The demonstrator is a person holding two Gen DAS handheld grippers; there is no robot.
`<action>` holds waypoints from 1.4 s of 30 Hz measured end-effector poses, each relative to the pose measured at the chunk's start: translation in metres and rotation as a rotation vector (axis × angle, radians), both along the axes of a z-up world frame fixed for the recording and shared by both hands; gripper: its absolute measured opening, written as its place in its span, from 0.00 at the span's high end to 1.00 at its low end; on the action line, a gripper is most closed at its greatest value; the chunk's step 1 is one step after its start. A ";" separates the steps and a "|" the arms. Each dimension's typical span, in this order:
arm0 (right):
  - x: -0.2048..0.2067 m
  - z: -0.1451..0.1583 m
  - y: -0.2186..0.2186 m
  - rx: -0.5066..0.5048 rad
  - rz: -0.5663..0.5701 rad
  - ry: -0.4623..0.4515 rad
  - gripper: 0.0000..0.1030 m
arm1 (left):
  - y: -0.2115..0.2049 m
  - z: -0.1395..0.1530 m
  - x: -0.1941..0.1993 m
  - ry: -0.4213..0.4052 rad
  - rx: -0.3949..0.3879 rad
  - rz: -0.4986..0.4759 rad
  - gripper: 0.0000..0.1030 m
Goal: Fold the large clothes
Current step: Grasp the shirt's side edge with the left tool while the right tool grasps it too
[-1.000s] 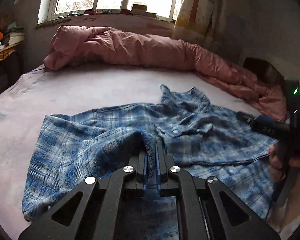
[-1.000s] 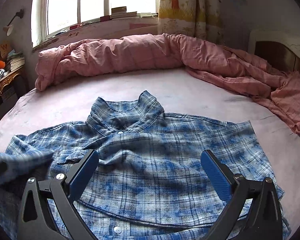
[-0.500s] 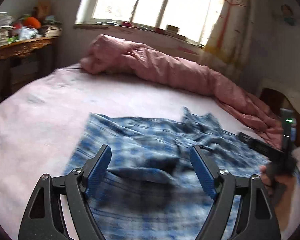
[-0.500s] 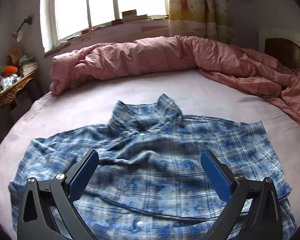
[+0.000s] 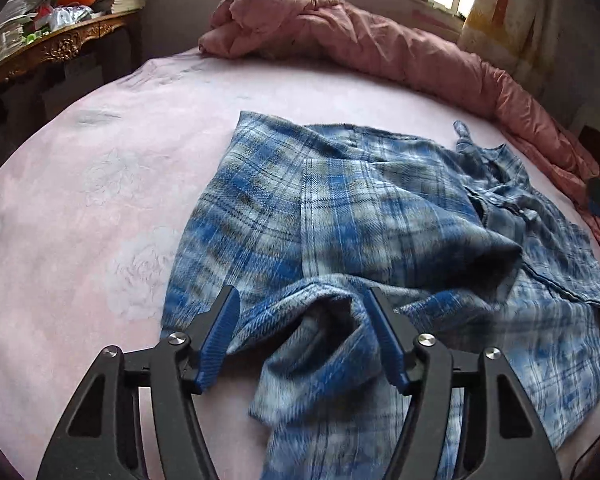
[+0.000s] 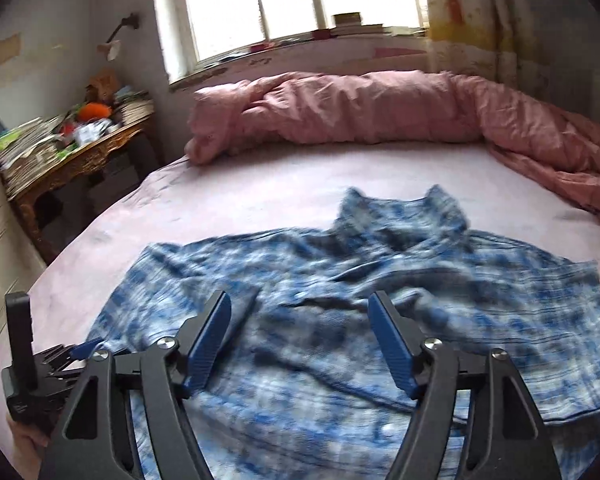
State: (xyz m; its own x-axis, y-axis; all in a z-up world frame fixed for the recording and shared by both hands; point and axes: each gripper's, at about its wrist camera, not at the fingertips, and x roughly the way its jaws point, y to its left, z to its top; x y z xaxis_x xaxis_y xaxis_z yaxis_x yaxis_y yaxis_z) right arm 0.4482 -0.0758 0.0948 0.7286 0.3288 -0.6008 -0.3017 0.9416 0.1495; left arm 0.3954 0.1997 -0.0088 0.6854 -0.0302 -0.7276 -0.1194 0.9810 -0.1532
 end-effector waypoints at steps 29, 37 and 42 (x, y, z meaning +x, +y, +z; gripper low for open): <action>0.031 -0.078 0.259 -0.501 0.240 0.303 0.52 | 0.115 -0.026 -0.045 0.087 -0.524 0.228 0.96; 0.013 -0.032 0.215 -0.536 0.166 0.050 0.94 | 0.095 -0.012 -0.036 0.065 -0.401 0.165 0.86; 0.024 0.003 0.162 -0.590 0.046 -0.028 0.94 | 0.073 0.003 -0.037 0.016 -0.249 0.149 0.80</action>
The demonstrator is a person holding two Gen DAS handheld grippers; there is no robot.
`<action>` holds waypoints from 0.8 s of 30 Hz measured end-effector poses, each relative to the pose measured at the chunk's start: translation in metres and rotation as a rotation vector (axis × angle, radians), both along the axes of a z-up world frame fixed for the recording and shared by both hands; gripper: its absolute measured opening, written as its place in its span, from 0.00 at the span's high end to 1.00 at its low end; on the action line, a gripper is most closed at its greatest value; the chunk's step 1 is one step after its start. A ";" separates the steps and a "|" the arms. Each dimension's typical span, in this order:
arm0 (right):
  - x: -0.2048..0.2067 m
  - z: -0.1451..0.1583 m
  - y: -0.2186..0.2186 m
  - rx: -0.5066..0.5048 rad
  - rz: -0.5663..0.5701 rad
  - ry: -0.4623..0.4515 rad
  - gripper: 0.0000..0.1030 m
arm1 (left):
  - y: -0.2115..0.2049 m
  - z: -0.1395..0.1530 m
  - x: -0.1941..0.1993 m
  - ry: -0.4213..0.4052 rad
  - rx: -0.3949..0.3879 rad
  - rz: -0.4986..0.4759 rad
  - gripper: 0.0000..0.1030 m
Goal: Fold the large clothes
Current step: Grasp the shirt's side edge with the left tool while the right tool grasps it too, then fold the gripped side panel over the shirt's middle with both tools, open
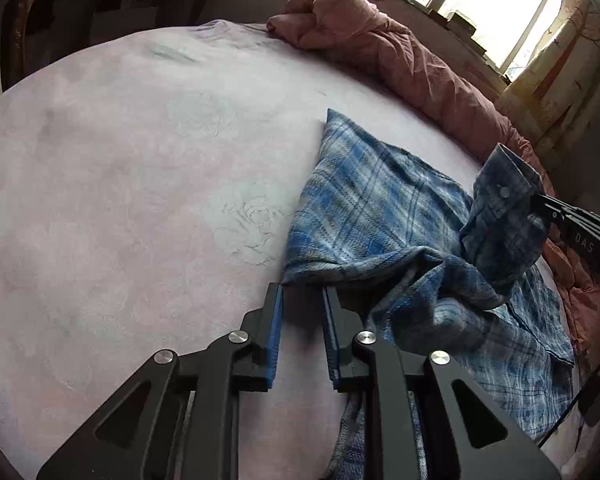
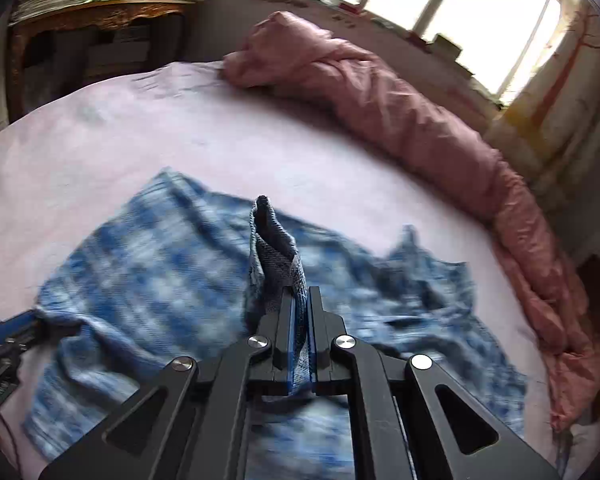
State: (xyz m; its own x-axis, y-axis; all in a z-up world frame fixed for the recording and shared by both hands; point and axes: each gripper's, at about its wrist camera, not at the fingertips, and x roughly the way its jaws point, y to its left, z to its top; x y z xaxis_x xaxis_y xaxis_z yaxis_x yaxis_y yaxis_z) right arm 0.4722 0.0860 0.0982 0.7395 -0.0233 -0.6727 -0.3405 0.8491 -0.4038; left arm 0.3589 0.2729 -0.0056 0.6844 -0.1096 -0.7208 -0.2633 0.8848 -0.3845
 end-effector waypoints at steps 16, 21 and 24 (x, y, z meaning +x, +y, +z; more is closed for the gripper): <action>0.039 0.065 -0.160 0.179 -0.222 -0.092 0.96 | -0.045 -0.003 0.025 0.022 0.019 -0.215 0.78; 0.030 0.025 -0.164 0.317 -0.179 0.096 0.91 | -0.030 -0.012 0.023 0.052 -0.054 -0.180 0.85; 0.032 -0.011 -0.169 0.422 -0.177 0.205 0.40 | -0.034 -0.010 0.020 0.053 -0.017 -0.179 0.86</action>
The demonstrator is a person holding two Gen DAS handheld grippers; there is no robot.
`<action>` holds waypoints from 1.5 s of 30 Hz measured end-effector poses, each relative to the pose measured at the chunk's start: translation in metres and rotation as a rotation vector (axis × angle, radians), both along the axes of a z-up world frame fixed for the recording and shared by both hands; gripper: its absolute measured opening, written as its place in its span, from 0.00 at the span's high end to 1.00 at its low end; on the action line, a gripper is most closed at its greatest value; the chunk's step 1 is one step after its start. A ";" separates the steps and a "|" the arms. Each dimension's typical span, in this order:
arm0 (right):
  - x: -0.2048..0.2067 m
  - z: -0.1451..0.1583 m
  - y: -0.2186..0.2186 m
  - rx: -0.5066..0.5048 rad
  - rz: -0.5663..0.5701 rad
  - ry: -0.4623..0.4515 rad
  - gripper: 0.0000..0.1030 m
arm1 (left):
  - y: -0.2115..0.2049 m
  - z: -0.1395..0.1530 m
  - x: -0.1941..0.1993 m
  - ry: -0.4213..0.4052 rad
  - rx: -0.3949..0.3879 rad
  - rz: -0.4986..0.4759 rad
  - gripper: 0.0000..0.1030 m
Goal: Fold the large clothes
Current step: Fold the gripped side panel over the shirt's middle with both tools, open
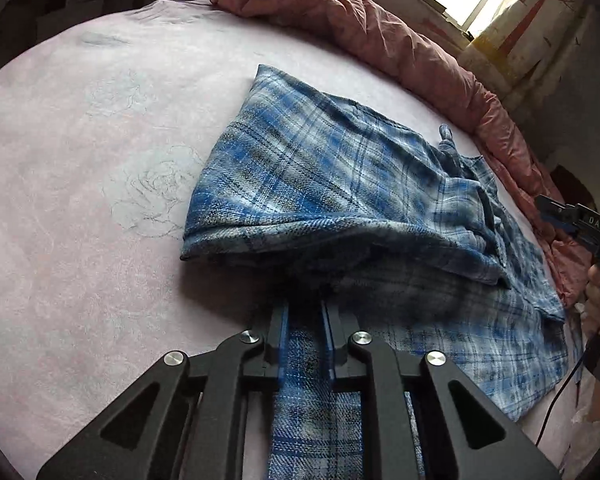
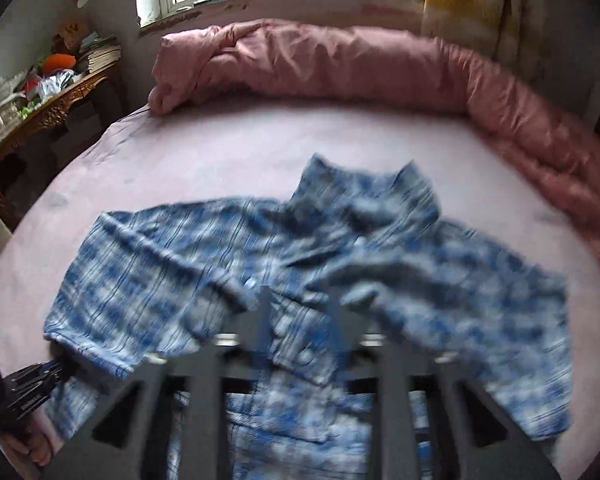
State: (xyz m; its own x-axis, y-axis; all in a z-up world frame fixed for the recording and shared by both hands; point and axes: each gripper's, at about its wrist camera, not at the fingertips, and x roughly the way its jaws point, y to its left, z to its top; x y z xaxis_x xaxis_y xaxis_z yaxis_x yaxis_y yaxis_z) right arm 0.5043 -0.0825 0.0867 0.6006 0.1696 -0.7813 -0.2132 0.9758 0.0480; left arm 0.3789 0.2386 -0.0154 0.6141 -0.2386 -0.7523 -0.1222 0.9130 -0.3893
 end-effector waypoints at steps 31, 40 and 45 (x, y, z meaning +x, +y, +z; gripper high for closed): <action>0.004 0.076 -0.022 -0.331 -0.207 -0.360 0.95 | 0.040 0.025 -0.017 -0.195 -0.121 0.086 0.76; 0.020 0.056 -0.067 -0.350 -0.283 -0.296 0.95 | 0.019 0.034 -0.014 -0.251 -0.096 -0.015 0.70; 0.022 0.009 -0.102 -0.268 -0.333 -0.177 0.94 | -0.006 0.037 -0.008 -0.249 0.006 -0.054 0.62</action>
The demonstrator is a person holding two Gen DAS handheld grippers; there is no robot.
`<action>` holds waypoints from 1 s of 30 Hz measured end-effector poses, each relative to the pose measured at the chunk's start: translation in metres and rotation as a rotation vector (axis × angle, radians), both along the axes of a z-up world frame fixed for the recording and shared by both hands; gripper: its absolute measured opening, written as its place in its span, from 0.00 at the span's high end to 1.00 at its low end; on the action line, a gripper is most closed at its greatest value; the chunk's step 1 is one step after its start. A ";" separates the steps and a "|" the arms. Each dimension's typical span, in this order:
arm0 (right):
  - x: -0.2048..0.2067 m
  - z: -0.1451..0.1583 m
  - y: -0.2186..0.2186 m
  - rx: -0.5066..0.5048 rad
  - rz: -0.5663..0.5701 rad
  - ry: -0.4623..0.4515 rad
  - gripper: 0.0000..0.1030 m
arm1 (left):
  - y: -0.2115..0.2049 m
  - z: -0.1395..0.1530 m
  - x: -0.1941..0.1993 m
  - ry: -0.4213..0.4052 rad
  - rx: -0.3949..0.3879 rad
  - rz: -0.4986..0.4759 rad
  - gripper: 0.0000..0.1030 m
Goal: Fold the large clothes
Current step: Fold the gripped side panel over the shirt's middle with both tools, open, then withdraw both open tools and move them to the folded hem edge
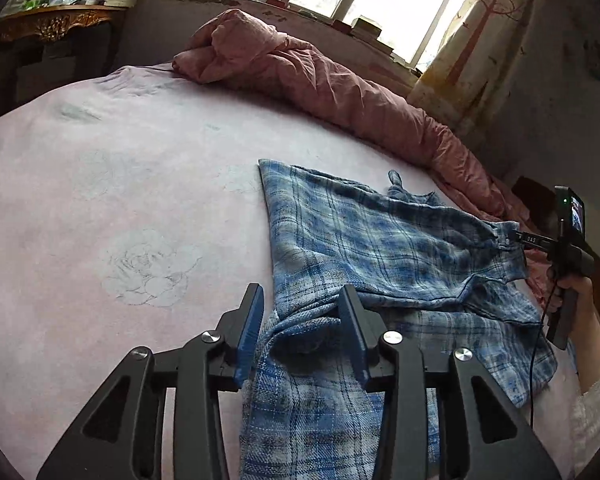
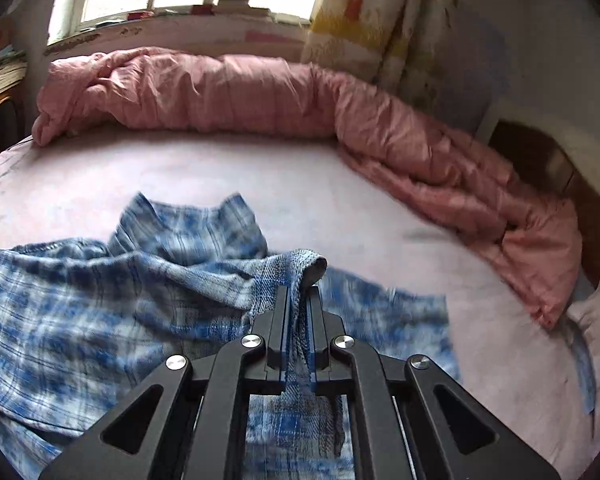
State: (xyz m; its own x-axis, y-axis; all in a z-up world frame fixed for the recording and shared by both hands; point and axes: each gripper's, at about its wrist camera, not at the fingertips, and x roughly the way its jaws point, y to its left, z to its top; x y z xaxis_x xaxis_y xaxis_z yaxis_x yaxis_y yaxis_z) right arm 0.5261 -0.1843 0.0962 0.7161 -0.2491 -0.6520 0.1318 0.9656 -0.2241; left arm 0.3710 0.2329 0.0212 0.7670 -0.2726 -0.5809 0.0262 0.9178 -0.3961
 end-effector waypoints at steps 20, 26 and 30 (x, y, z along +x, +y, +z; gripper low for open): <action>-0.162 -0.009 -0.084 0.331 0.026 -0.173 0.13 | -0.023 0.016 -0.009 -0.021 0.056 0.026 0.21; -0.230 0.008 -0.089 0.455 0.059 -0.260 0.13 | -0.059 0.054 -0.052 -0.122 0.128 0.008 0.21; -0.271 0.022 -0.073 0.226 -0.099 -0.289 0.13 | -0.081 0.087 -0.085 -0.238 0.148 0.012 0.04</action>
State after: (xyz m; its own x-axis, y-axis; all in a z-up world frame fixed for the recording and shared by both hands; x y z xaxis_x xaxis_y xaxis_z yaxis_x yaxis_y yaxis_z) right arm 0.2547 -0.2568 0.1180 0.8584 -0.1990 -0.4727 0.2532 0.9659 0.0532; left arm 0.2864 0.1517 0.1081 0.8893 -0.1882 -0.4167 0.0909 0.9660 -0.2422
